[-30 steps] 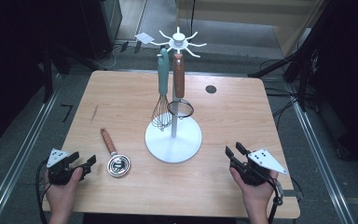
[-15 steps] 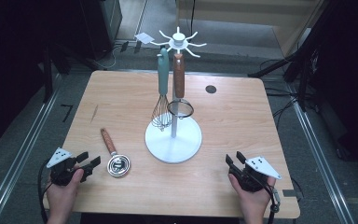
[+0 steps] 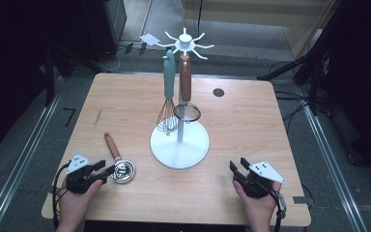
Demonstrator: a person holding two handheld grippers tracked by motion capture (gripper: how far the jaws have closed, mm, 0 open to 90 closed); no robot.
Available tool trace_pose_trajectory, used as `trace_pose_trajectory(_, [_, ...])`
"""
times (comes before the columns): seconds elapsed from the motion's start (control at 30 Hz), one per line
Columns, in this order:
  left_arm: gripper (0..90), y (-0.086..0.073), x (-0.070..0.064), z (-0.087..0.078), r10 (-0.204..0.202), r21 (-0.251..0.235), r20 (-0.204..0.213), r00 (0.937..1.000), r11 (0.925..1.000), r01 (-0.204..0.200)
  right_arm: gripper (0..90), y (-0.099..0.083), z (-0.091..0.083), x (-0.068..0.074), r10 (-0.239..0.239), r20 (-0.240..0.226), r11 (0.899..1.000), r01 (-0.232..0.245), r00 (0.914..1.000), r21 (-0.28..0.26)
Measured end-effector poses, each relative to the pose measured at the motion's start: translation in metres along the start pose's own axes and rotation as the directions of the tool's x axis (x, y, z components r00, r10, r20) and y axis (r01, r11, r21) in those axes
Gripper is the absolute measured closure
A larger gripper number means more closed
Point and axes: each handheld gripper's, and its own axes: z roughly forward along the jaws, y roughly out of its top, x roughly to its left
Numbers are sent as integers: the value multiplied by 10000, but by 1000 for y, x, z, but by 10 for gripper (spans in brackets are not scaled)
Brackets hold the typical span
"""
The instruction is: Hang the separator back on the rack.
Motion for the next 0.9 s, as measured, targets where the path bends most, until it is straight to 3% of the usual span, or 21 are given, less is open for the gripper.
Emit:
trace_pose_trajectory(0.27, [596, -1, -3, 9, -64, 718, 272, 9996, 9974, 45, 561, 0, 4, 4, -102, -131, 9999, 103, 9999, 122])
trace_pose_trajectory(0.47, [707, -2, -7, 10, 22, 807, 262, 9997, 9967, -43, 563, -1, 4, 5, -96, -199, 9998, 99, 9998, 170])
trace_pose_trajectory(0.67, [733, -3, -12, 8, 121, 916, 417, 9991, 9957, -159, 564, -1, 2, 8, -120, -288, 9998, 123, 9995, 122])
trace_pose_trajectory(0.9, [731, -8, -24, 6, 208, 903, 306, 9993, 9956, -234, 568, 0, 0, 18, -112, -490, 9999, 110, 9987, -38])
